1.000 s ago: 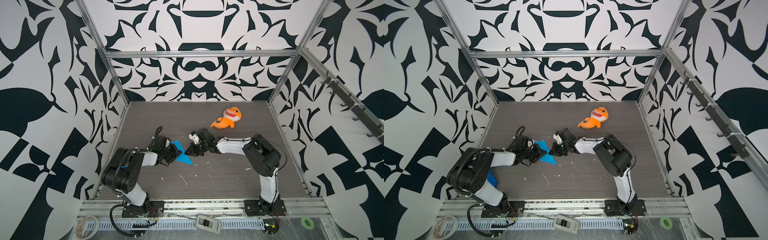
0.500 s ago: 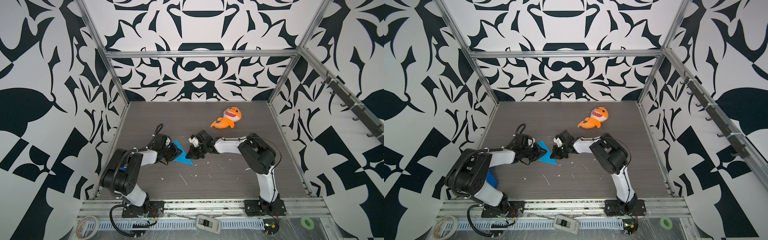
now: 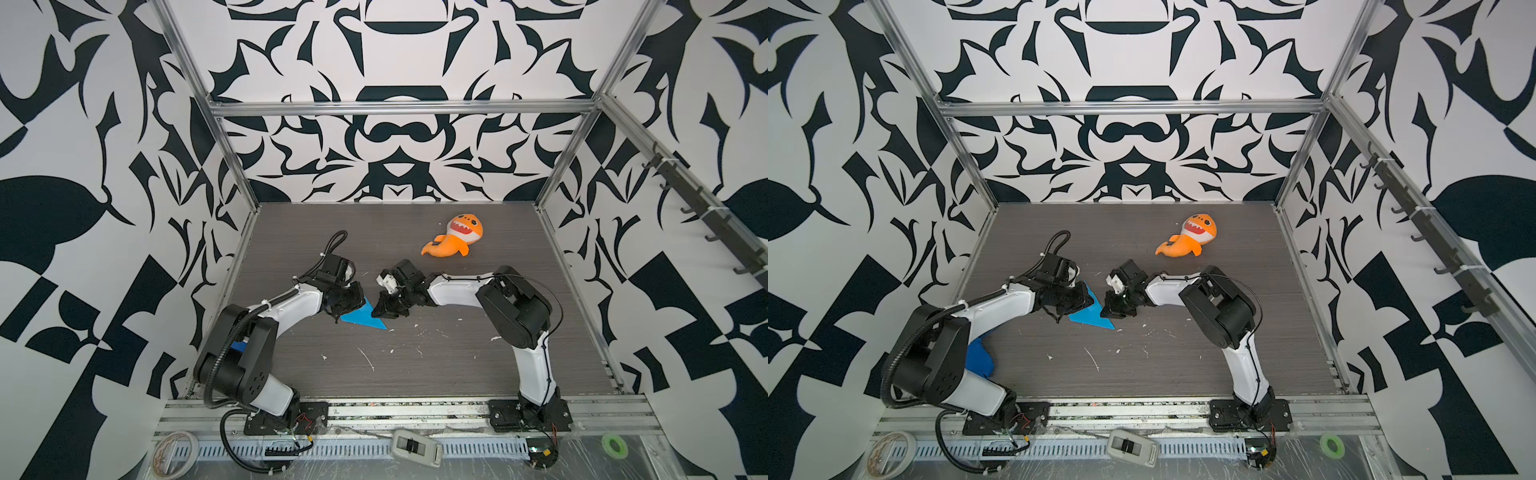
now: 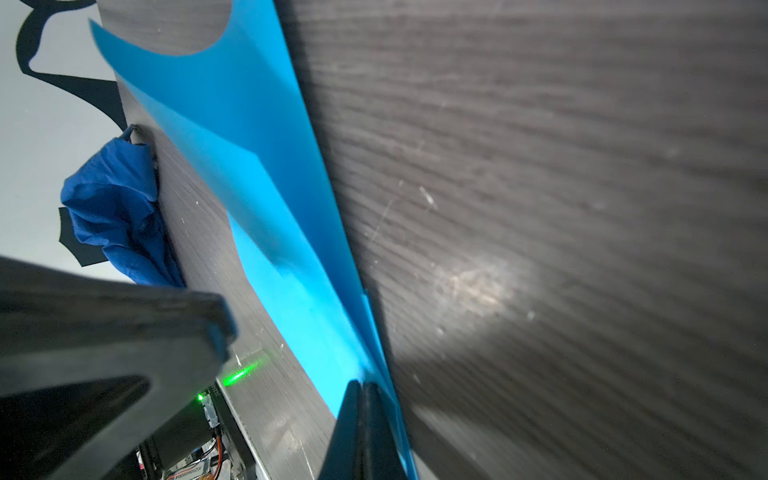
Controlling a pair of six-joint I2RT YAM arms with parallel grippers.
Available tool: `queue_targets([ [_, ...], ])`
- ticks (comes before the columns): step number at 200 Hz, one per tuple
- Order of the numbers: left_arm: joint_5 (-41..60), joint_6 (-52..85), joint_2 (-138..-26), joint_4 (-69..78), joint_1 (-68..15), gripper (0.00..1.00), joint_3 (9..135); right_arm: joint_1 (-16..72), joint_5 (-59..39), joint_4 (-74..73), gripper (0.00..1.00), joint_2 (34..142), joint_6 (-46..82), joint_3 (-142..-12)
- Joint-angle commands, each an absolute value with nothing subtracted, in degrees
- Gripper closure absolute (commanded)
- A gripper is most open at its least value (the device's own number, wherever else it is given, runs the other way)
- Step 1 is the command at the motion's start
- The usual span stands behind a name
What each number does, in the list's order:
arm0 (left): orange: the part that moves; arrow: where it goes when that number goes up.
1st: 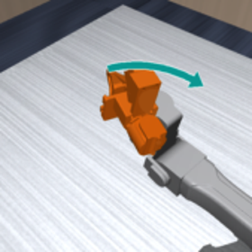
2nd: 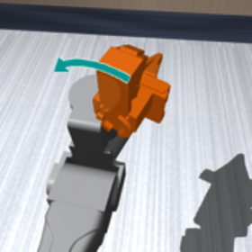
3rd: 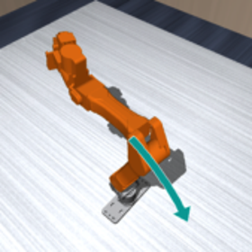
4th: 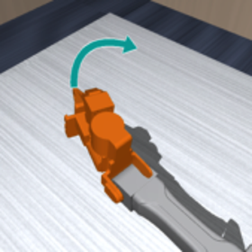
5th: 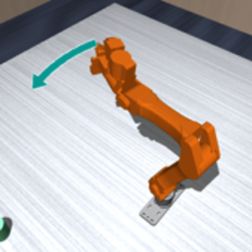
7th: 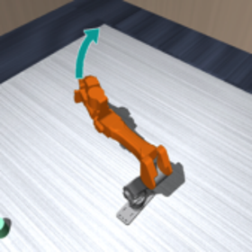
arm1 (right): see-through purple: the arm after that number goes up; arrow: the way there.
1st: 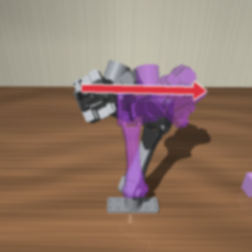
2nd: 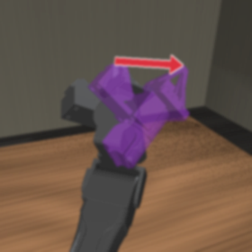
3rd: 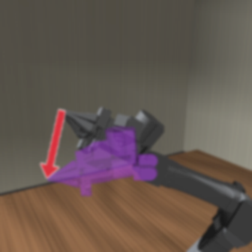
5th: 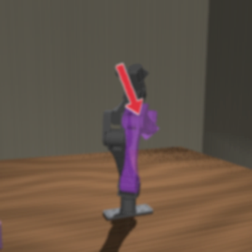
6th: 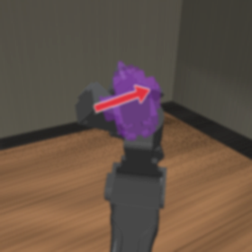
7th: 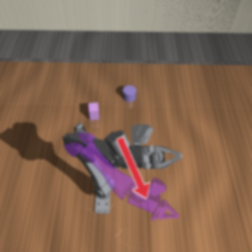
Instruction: Fold a paper plane with a square sheet of paper (pick it up from the middle)
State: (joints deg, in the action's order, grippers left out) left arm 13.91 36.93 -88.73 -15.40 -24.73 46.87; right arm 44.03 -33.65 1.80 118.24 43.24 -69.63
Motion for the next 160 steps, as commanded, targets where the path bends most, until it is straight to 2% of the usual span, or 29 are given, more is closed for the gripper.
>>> queue_targets([
  [1, 9.1, 33.4, -91.9, -21.9, -25.9, 0.88, 49.7, 44.3, -30.7, 6.9, 1.0, 119.7, 41.9, -70.0],
  [160, -4.2, 30.3, -101.1, -34.5, -26.4, 0.87, 58.4, 44.3, -29.1, 10.5, 1.0, 120.1, 39.8, -70.0],
])
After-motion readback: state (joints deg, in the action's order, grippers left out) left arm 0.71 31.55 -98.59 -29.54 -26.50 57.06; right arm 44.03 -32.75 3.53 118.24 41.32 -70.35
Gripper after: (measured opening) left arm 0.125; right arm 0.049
